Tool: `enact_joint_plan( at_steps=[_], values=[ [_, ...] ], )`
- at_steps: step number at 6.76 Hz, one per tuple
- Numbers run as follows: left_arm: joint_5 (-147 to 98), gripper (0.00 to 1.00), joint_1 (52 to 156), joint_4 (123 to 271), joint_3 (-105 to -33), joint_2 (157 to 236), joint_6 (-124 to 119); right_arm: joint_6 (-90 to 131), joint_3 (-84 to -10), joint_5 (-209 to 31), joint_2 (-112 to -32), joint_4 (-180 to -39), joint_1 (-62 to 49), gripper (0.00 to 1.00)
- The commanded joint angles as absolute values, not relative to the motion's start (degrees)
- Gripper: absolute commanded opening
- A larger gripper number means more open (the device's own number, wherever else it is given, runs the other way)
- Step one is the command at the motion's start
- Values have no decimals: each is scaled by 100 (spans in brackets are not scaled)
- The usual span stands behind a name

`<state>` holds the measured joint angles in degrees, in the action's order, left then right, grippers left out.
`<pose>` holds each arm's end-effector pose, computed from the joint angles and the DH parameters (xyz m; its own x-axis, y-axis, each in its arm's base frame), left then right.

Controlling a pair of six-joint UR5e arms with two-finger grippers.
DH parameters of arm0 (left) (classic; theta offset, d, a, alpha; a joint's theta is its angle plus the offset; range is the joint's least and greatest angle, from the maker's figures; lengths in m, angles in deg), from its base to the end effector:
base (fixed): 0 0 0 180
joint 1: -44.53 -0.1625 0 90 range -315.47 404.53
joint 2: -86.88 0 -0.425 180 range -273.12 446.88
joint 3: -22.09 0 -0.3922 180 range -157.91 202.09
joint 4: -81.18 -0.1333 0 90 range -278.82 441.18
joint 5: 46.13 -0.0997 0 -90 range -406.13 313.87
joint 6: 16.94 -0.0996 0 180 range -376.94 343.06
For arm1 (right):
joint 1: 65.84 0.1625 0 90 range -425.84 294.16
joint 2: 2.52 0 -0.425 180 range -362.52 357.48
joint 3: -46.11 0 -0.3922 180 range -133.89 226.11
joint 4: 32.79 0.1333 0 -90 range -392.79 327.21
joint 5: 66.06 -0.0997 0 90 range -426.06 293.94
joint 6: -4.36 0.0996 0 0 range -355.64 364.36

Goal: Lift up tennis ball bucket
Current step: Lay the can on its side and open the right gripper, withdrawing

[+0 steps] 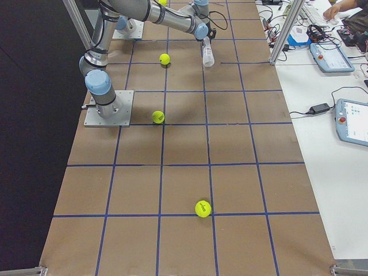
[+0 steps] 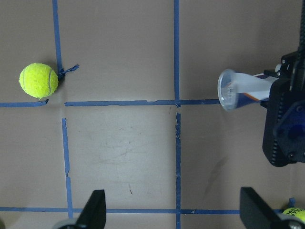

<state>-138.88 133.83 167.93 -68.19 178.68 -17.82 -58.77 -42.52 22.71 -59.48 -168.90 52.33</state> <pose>-0.1223 -0.5085 0.4756 -0.9988 0.0022 -0.0483 0.0031 0.9998 -0.0197 0.4437 -0.5416 0.2413 0.0106 -0.9770 0.2130 -0.9906 -0.0394 -0.1312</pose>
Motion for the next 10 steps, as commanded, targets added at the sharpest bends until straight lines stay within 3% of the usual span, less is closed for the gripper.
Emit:
enact_joint_plan(
  at_steps=[1,5,7,10],
  values=[
    [-13894,100,13383,16793,-6827,17864,-1782,-5752,-4249,2420,-5956,-16902,5246,100],
    [-13885,100,13383,16793,-6827,17864,-1782,-5207,-3722,2562,-6184,-16814,4730,97],
    [-13894,100,13383,16802,-6827,17864,-1782,-4534,-3695,2387,-6840,-16666,3774,97],
    [-13894,100,13383,16802,-6827,17864,-1782,-3068,-3651,1964,-7939,-14929,2156,100]
  ],
)
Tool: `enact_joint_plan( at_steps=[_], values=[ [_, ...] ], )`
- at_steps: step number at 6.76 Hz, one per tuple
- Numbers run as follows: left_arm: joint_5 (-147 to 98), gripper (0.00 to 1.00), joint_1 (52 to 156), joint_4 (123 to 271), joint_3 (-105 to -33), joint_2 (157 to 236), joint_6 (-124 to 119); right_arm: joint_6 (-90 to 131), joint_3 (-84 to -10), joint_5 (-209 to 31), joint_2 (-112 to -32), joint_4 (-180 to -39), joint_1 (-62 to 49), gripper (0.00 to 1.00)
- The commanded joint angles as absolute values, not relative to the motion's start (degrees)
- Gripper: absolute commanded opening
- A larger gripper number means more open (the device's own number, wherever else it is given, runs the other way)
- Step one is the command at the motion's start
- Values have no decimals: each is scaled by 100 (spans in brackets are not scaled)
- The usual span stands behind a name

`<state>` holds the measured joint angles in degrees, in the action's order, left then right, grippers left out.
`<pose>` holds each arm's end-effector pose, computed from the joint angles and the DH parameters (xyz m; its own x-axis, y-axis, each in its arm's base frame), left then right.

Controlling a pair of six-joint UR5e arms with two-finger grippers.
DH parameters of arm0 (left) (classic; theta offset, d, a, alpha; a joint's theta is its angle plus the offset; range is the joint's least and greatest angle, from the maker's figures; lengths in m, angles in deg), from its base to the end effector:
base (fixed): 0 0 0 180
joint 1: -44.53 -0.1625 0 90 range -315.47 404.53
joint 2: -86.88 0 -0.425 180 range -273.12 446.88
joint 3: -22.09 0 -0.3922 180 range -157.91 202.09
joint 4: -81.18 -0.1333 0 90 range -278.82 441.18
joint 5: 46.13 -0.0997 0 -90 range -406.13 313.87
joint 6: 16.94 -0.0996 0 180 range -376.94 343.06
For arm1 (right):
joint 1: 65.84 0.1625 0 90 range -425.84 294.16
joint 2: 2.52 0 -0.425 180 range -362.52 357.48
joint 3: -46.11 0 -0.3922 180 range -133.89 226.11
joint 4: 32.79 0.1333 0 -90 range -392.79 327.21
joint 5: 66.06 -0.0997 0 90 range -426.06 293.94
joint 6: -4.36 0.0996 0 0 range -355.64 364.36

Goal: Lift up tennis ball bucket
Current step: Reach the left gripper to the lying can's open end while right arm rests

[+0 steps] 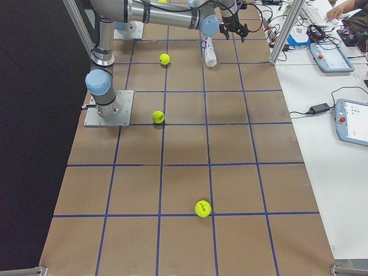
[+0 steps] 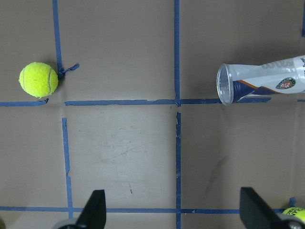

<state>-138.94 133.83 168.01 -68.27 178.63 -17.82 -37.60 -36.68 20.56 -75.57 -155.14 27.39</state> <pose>-0.1222 -0.5080 0.4752 -0.9988 0.0022 -0.0493 0.0031 0.9998 -0.0177 0.1751 -0.6319 0.4492 -0.7054 -0.6749 0.2166 -0.7042 0.6326 -0.3223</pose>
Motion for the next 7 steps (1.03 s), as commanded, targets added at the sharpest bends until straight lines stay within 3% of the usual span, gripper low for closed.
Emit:
enact_joint_plan(
  at_steps=[1,4,7],
  values=[
    [-13894,100,13383,16802,-6844,17864,-1782,-2348,-3729,2042,-8229,-13933,1969,100],
    [-13458,100,13375,16784,-7107,17969,-1859,279,-3713,2553,-8933,-12267,2098,100],
    [-11624,100,12875,16610,-7178,18512,-2361,577,-3976,2324,-9147,-11867,2426,100]
  ],
)
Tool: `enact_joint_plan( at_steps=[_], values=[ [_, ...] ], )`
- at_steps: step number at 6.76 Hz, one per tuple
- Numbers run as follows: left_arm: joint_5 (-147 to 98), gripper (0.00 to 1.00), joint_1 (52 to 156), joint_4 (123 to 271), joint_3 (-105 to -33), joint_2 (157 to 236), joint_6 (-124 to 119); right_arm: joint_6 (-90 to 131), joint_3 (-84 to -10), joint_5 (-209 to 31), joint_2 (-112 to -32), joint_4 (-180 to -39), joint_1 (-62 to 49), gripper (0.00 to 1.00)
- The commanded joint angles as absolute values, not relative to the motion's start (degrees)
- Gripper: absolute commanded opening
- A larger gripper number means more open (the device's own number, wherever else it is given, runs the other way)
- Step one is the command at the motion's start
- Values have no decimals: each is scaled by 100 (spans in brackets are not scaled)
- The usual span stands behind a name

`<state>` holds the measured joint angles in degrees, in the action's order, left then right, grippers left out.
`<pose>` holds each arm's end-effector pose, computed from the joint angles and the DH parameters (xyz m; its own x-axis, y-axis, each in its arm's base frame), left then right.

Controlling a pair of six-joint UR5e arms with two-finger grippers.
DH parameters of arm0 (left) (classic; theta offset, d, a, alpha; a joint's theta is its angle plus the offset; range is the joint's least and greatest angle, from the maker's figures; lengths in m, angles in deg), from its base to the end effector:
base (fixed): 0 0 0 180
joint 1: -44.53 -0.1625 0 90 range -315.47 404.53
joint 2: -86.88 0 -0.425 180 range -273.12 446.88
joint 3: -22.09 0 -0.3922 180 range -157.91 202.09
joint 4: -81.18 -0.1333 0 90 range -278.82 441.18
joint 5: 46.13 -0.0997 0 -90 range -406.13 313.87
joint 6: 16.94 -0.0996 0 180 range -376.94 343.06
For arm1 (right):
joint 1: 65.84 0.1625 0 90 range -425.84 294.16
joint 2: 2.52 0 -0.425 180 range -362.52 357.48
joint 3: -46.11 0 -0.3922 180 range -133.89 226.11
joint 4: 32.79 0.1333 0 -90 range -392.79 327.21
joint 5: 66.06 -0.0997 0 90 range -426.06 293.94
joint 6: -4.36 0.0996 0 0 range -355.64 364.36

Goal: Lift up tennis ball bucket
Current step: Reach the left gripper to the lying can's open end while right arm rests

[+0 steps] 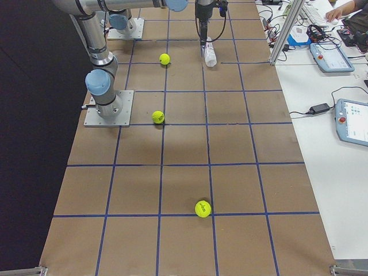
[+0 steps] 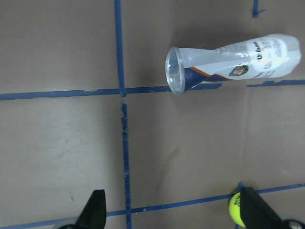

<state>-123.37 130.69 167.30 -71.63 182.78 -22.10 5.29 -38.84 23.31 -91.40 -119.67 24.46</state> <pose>-0.1201 -0.5291 0.4131 -0.9737 0.0023 0.2279 0.0210 0.9966 0.0798 0.1370 -0.5000 0.5161 -0.9999 0.0108 -0.0112 0.0110 0.9998 -0.0140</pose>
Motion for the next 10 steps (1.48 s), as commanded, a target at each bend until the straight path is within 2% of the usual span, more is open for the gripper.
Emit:
enact_joint_plan(
  at_steps=[1,4,6,10],
  values=[
    [-10965,100,12795,16495,-7187,18836,-2597,612,-4089,2298,-9146,-11918,2337,100],
    [-9905,100,12592,15574,-7187,20251,-2652,568,-4117,2280,-9042,-11963,2293,100],
    [-9110,100,12592,15405,-7204,20771,-2704,489,-4134,2298,-9058,-11954,2222,100],
    [-8498,98,12636,15360,-7802,20861,-2705,480,-4143,2324,-9058,-11928,2196,100]
  ],
)
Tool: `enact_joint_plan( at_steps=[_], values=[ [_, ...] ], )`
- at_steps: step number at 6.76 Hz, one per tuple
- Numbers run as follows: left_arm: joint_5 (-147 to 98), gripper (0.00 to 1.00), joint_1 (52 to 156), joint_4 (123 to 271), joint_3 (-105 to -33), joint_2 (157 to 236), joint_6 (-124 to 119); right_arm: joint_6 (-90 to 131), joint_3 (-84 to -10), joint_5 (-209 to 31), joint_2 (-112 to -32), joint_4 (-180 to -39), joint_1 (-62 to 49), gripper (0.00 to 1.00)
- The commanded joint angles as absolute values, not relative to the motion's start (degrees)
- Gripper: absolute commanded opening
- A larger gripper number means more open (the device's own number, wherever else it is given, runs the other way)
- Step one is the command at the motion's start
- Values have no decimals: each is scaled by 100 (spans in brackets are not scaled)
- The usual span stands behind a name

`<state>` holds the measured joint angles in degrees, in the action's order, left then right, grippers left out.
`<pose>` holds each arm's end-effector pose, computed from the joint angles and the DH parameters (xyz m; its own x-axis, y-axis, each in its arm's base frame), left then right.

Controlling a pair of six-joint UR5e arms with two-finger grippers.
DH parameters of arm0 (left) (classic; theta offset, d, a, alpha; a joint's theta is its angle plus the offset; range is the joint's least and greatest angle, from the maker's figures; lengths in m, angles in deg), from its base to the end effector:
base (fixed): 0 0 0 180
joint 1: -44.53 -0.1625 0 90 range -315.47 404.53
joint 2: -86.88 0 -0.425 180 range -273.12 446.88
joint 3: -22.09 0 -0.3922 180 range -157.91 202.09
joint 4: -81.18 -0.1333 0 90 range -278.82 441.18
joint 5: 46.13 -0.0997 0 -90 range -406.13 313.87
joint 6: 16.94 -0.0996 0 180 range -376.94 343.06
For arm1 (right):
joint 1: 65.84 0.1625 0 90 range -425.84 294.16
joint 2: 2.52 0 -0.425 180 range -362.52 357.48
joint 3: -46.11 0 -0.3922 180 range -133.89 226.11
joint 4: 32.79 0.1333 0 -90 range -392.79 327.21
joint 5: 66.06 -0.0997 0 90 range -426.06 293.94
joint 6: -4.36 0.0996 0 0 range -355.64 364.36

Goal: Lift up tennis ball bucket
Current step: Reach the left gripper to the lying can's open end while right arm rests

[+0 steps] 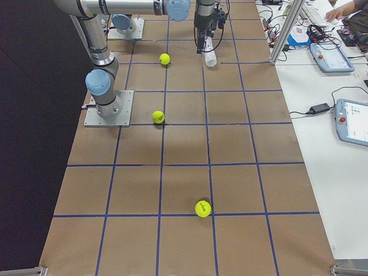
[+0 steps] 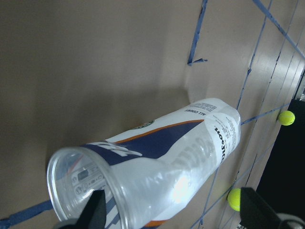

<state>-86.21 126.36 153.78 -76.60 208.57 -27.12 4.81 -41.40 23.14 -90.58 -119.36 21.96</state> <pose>-0.1237 -0.6126 0.1721 -0.6086 -0.2200 0.7623 -0.0236 0.9654 0.2598 0.1154 -0.5059 0.4865 -0.9988 0.0469 -0.0135 0.0462 0.9977 0.0504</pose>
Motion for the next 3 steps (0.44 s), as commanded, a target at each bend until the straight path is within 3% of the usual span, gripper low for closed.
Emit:
enact_joint_plan(
  at_steps=[1,3],
  values=[
    [-8489,96,12627,15352,-7794,20861,-2713,489,-4152,2315,-9058,-11910,2187,100],
    [-8471,61,12627,15352,-7750,20817,-2731,498,-4161,2315,-9050,-11901,2187,100]
  ],
)
